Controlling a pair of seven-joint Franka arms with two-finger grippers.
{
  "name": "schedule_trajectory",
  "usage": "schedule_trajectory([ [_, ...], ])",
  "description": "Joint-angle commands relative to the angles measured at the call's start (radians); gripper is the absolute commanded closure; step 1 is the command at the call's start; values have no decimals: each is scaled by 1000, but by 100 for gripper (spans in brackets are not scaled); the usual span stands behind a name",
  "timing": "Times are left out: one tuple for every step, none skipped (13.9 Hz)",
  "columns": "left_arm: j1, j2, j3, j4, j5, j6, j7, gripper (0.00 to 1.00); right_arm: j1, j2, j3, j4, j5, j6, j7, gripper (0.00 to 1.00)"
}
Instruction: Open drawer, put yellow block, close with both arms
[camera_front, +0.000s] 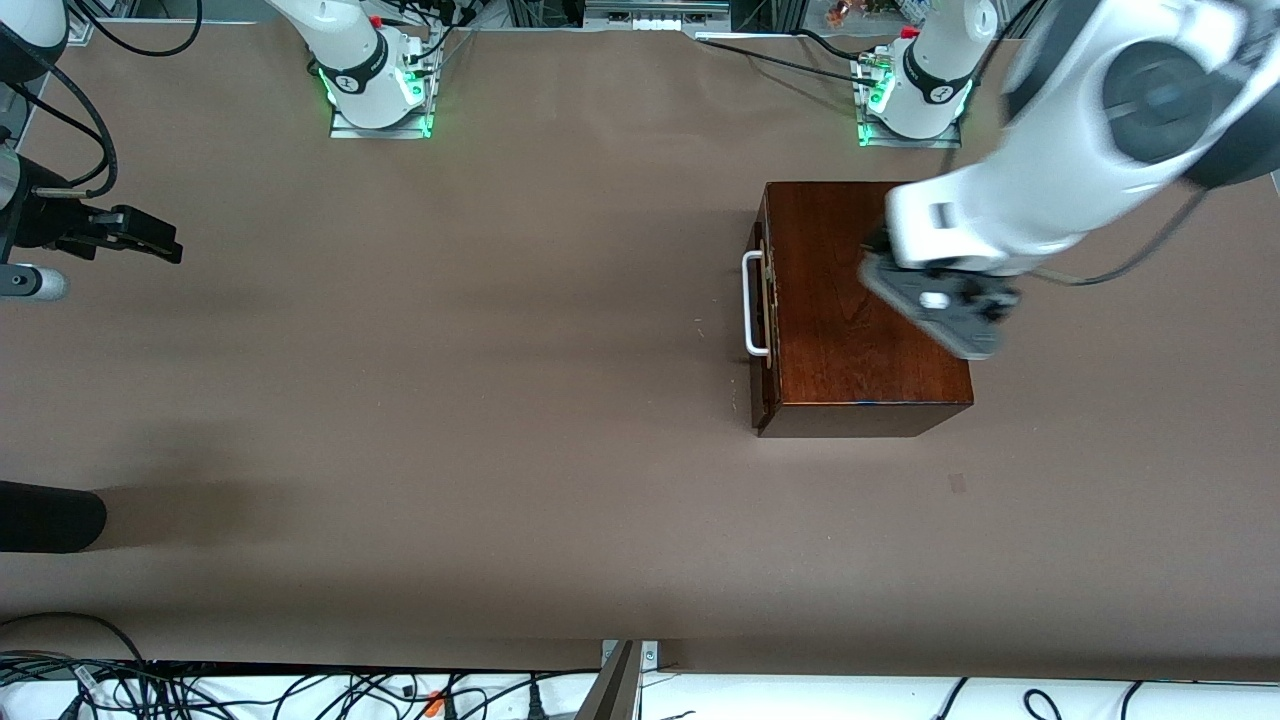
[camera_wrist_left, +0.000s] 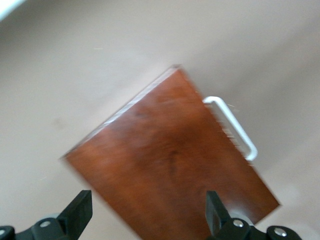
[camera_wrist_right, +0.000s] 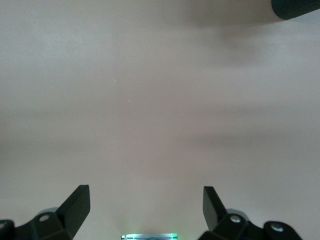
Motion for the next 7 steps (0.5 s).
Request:
schedule_trajectory([
  [-22, -183, 117, -194, -10, 120, -35, 0, -17, -26, 19, -25, -12, -4, 12, 0],
  [-32, -223, 172, -233, -31, 137, -70, 0, -17, -26, 19, -25, -14, -4, 12, 0],
  [-65, -251, 233, -262, -45, 139, -124, 0, -17, -26, 17, -25, -14, -4, 12, 0],
  [-91, -273, 298, -284, -48, 139, -191, 0, -17, -26, 17, -25, -14, -2, 12, 0],
  [-96, -283, 321, -299, -50, 139, -245, 0, -17, -26, 17, -25, -14, -4, 12, 0],
  [-91, -288, 329, -310, -57, 139, -283, 0, -17, -26, 17, -25, -14, -2, 12, 0],
  [-82, -288, 335, -320, -57, 139, -303, 0, -17, -26, 17, -25, -14, -4, 12, 0],
])
